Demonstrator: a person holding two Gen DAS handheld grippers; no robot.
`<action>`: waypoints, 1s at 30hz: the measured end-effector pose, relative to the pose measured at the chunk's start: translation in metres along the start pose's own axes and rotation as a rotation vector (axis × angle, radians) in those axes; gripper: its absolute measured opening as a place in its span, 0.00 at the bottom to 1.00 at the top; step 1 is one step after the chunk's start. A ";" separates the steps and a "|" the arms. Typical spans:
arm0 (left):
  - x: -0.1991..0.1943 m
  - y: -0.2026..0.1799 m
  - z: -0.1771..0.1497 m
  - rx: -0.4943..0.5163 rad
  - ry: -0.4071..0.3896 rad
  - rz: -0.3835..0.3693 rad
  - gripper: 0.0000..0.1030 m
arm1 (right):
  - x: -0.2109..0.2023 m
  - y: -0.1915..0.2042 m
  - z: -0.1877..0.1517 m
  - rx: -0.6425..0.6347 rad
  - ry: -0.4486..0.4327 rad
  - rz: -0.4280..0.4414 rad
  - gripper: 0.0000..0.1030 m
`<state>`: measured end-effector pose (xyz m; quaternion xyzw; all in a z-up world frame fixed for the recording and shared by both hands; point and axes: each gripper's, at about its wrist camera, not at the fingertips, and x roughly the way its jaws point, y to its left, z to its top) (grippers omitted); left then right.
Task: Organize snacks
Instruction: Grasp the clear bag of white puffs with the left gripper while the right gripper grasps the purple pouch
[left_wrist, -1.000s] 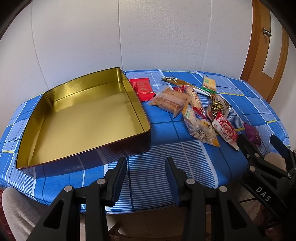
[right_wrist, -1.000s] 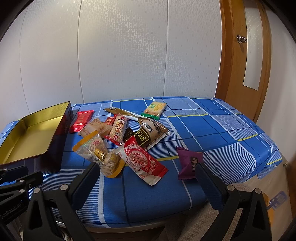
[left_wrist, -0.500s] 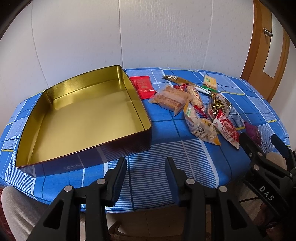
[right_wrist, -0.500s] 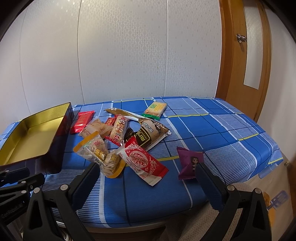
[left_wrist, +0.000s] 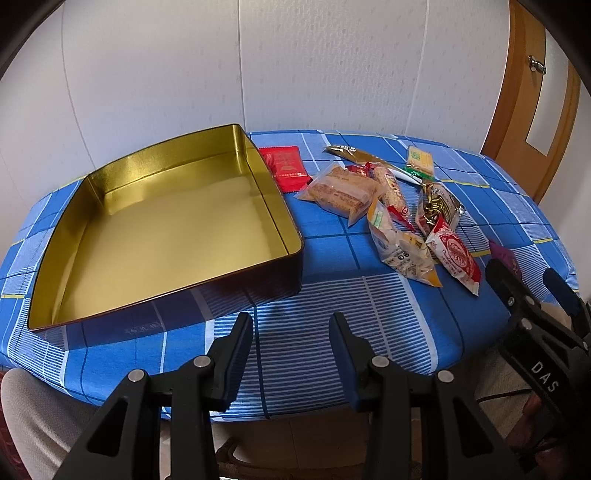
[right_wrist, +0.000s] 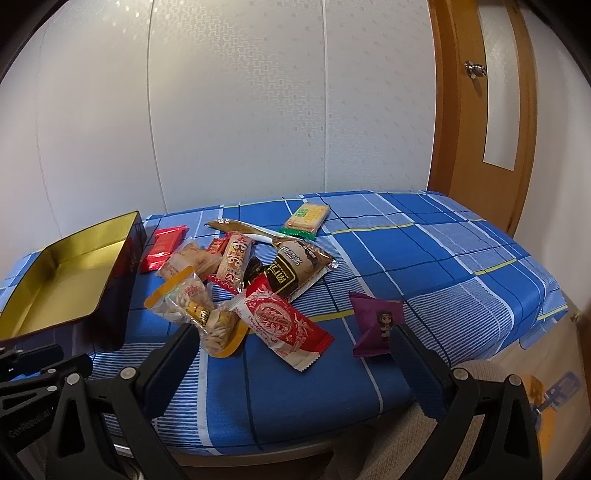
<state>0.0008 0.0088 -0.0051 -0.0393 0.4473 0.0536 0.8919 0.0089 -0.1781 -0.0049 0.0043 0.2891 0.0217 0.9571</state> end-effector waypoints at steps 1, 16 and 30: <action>0.000 0.001 0.000 -0.003 0.004 -0.007 0.42 | 0.000 -0.002 0.000 0.009 0.001 0.001 1.00; -0.002 0.009 0.001 -0.083 0.017 -0.228 0.42 | 0.019 -0.065 0.018 0.218 0.088 -0.020 0.84; -0.004 -0.008 0.002 -0.013 -0.010 -0.365 0.42 | 0.095 -0.084 0.017 0.224 0.348 -0.037 0.48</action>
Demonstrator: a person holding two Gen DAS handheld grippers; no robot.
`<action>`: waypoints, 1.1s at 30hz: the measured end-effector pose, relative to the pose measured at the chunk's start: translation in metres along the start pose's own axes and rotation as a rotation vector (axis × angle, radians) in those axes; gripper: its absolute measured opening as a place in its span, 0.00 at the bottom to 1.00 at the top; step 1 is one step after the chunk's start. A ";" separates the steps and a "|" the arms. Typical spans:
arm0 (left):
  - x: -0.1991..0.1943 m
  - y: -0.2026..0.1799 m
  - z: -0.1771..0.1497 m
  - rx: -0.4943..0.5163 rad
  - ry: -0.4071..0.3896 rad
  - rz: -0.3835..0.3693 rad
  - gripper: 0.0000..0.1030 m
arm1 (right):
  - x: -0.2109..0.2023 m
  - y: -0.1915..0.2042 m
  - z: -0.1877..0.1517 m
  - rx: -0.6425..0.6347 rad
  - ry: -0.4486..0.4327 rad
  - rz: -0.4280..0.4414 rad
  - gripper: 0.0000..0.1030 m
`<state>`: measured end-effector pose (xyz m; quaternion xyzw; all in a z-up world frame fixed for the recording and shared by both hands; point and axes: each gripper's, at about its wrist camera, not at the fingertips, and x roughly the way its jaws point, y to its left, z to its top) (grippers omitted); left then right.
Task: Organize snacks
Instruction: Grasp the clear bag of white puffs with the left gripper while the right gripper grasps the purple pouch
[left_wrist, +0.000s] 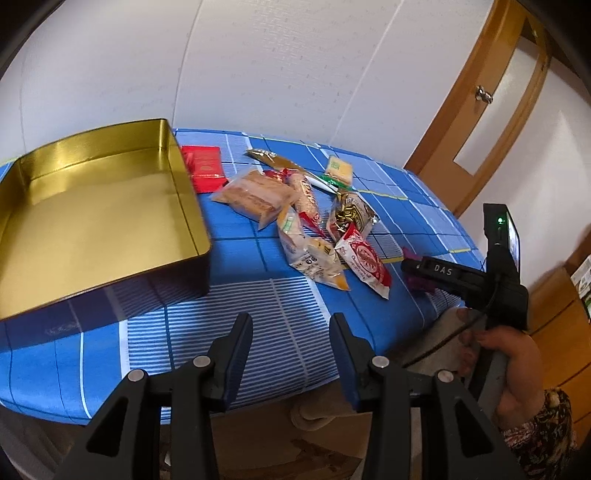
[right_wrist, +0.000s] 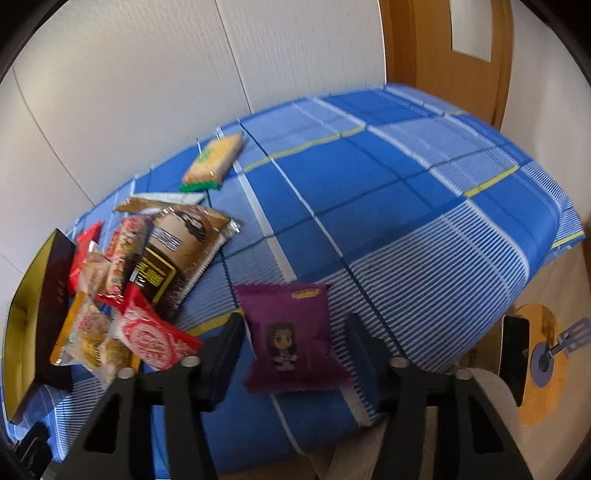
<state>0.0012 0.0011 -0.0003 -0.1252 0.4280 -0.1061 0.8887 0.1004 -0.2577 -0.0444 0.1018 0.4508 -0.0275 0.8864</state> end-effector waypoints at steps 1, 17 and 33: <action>0.001 -0.003 0.001 0.012 0.004 0.013 0.42 | 0.000 0.001 -0.001 -0.009 0.005 -0.003 0.46; 0.053 -0.020 0.029 -0.046 0.084 -0.096 0.42 | 0.006 0.016 0.002 -0.061 -0.055 0.098 0.43; 0.098 -0.022 0.052 -0.052 0.040 0.019 0.67 | 0.005 0.020 -0.001 -0.071 -0.073 0.116 0.43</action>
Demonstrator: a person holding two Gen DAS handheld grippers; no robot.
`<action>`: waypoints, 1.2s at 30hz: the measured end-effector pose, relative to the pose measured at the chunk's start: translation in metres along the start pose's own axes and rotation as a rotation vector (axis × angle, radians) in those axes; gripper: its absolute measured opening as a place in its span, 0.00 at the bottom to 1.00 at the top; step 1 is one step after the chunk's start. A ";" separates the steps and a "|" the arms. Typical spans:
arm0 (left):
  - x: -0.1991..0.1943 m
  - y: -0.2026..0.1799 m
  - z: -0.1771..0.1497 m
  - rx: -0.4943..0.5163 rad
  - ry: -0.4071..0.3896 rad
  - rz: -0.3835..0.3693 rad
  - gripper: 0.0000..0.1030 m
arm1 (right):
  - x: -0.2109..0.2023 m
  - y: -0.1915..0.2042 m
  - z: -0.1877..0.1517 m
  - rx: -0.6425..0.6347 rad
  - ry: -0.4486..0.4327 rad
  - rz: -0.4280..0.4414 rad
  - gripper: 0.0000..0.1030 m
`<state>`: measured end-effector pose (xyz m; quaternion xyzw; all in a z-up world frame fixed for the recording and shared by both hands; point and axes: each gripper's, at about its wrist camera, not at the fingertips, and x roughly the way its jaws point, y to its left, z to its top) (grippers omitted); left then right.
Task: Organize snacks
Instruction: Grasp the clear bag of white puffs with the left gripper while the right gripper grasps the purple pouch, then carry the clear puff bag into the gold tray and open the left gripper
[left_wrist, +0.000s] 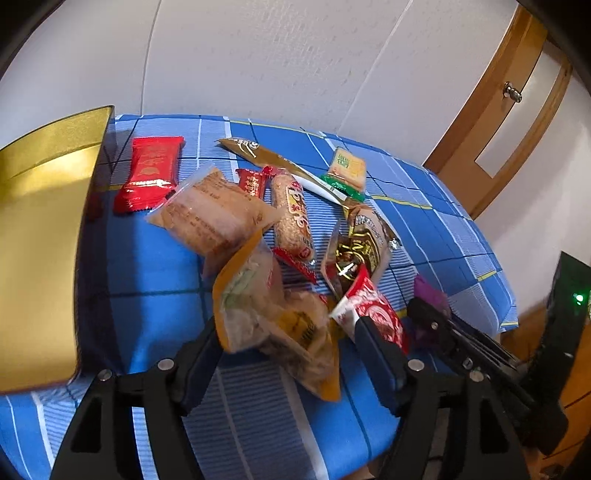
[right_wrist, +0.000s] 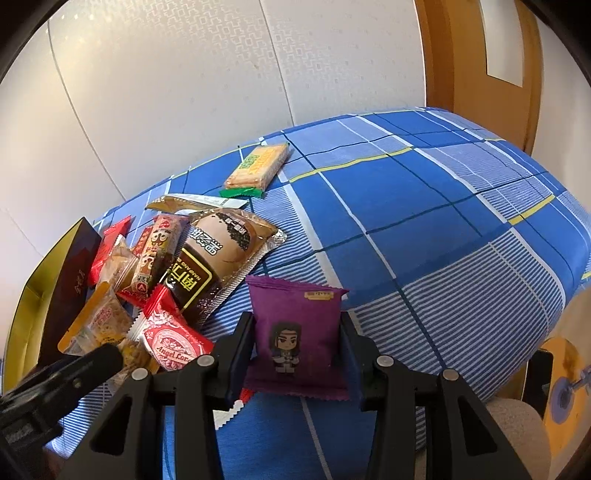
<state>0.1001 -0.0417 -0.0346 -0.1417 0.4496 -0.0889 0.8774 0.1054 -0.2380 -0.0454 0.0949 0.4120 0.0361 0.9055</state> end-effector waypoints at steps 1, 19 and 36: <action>0.001 0.001 0.000 -0.006 -0.012 -0.012 0.59 | 0.000 0.000 0.000 0.002 -0.001 0.001 0.43; -0.016 0.029 -0.007 -0.114 -0.021 -0.160 0.39 | -0.005 -0.004 0.003 0.044 -0.063 0.012 0.42; -0.088 0.059 0.001 -0.131 -0.191 -0.125 0.39 | -0.014 -0.001 0.004 0.045 -0.114 0.025 0.40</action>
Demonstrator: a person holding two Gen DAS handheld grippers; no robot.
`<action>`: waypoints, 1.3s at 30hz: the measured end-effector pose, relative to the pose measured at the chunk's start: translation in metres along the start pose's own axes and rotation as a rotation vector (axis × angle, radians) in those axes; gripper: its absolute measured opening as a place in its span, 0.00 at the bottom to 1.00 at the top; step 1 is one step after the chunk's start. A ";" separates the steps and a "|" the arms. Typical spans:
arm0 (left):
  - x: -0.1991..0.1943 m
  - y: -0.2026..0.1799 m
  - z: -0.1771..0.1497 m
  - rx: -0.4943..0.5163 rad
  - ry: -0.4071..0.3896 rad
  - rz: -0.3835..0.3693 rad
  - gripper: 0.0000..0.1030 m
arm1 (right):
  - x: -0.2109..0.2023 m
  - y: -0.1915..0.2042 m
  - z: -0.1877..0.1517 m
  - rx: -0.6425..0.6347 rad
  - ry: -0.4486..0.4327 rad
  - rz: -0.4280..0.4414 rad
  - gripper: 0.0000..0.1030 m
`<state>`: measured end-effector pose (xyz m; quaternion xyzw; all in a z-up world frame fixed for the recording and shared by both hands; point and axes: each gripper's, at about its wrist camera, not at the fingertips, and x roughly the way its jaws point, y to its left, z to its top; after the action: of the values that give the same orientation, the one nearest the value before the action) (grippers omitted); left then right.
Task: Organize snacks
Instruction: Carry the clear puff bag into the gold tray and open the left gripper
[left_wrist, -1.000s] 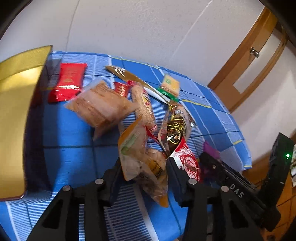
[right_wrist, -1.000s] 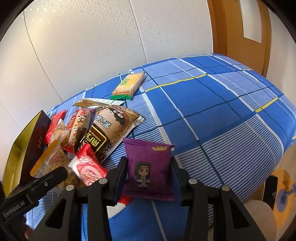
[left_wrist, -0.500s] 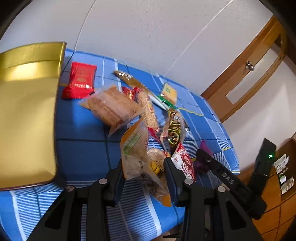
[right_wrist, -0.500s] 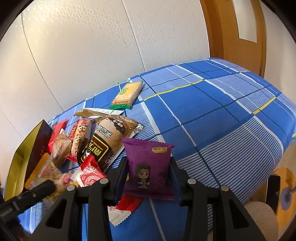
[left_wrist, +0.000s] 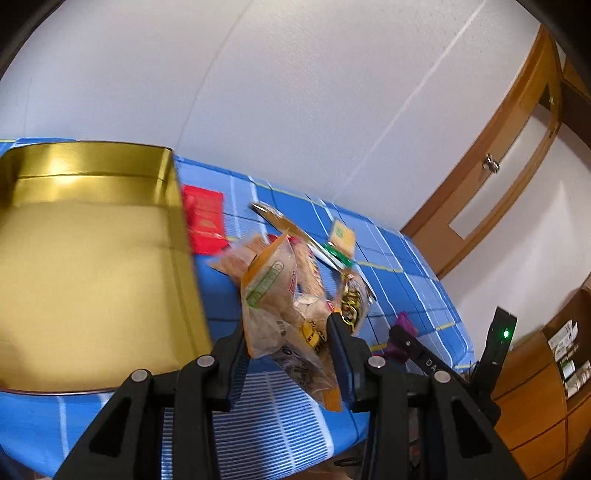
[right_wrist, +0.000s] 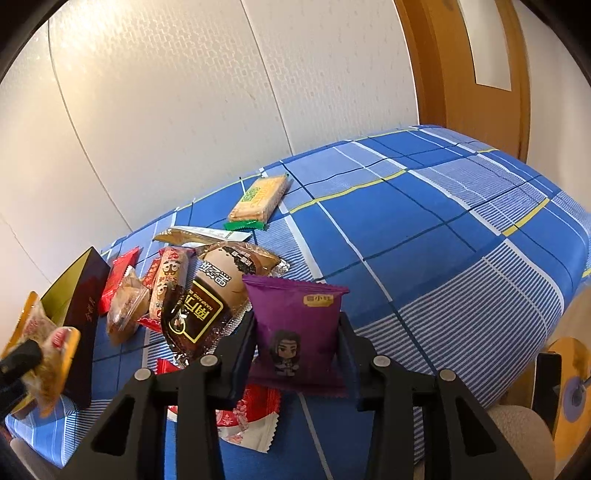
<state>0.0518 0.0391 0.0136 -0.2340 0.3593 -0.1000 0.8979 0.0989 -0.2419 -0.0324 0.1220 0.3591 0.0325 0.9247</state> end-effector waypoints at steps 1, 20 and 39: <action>-0.004 0.004 0.001 -0.008 -0.008 0.006 0.39 | -0.001 0.000 0.000 -0.001 -0.003 0.001 0.40; -0.055 0.108 0.019 -0.189 -0.065 0.247 0.39 | -0.007 0.000 -0.001 -0.002 -0.047 0.013 0.40; -0.096 0.171 0.008 -0.272 -0.080 0.592 0.43 | -0.014 -0.001 0.000 -0.002 -0.079 0.001 0.40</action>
<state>-0.0099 0.2238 -0.0080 -0.2409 0.3863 0.2235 0.8618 0.0888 -0.2453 -0.0237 0.1223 0.3223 0.0287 0.9383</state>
